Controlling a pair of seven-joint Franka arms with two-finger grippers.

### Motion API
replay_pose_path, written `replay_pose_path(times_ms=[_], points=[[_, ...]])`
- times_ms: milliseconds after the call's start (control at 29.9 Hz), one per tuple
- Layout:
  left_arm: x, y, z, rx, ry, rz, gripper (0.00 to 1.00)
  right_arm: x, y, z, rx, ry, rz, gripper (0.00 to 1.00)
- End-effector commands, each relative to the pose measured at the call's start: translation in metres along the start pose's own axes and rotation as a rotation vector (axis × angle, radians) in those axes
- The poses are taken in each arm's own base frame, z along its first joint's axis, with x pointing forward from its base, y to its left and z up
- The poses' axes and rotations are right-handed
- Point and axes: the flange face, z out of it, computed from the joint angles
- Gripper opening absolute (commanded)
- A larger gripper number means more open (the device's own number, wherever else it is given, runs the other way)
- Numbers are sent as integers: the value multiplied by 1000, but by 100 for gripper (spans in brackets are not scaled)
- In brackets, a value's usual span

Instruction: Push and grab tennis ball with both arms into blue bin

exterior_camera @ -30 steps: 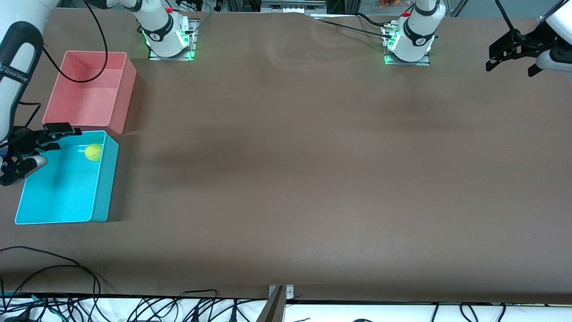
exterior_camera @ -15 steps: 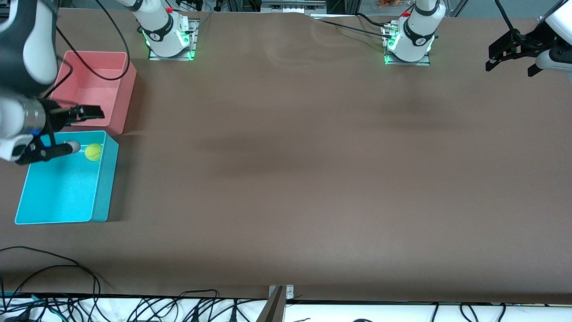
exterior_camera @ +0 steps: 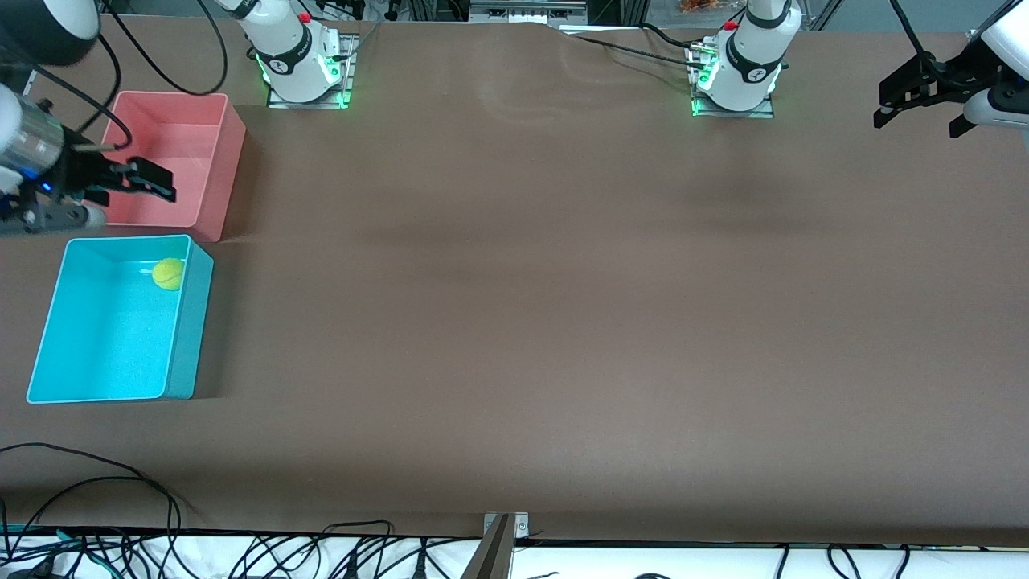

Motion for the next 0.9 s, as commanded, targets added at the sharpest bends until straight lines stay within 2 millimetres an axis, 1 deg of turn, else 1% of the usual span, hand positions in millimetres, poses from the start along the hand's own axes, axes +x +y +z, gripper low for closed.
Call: replay_pose_path(times_ms=[0, 67, 134, 201, 301, 368, 501, 735, 869], points=[[3, 1, -7, -16, 7, 13, 100, -19, 2, 2, 19, -2, 4, 100], [3, 1, -7, -16, 9, 13, 100, -21, -2, -6, 17, -12, 1, 100], [3, 1, -7, -16, 7, 13, 100, -24, -5, -10, 23, -30, -2, 100], [3, 1, -7, -16, 7, 13, 100, -25, -6, -12, 23, -34, 5, 100], [3, 1, -7, -16, 7, 13, 100, -26, -7, -11, 22, -37, 79, 100], [3, 1, -7, -16, 7, 13, 100, -26, -7, -11, 20, -37, 93, 100], [3, 1, -7, -16, 7, 13, 100, -23, -10, -12, 15, -19, 104, 100], [3, 1, -7, -16, 7, 13, 100, -18, -9, -13, 15, 10, 107, 100], [3, 1, -7, -16, 7, 13, 100, -9, -7, -8, 26, 3, 112, 100]])
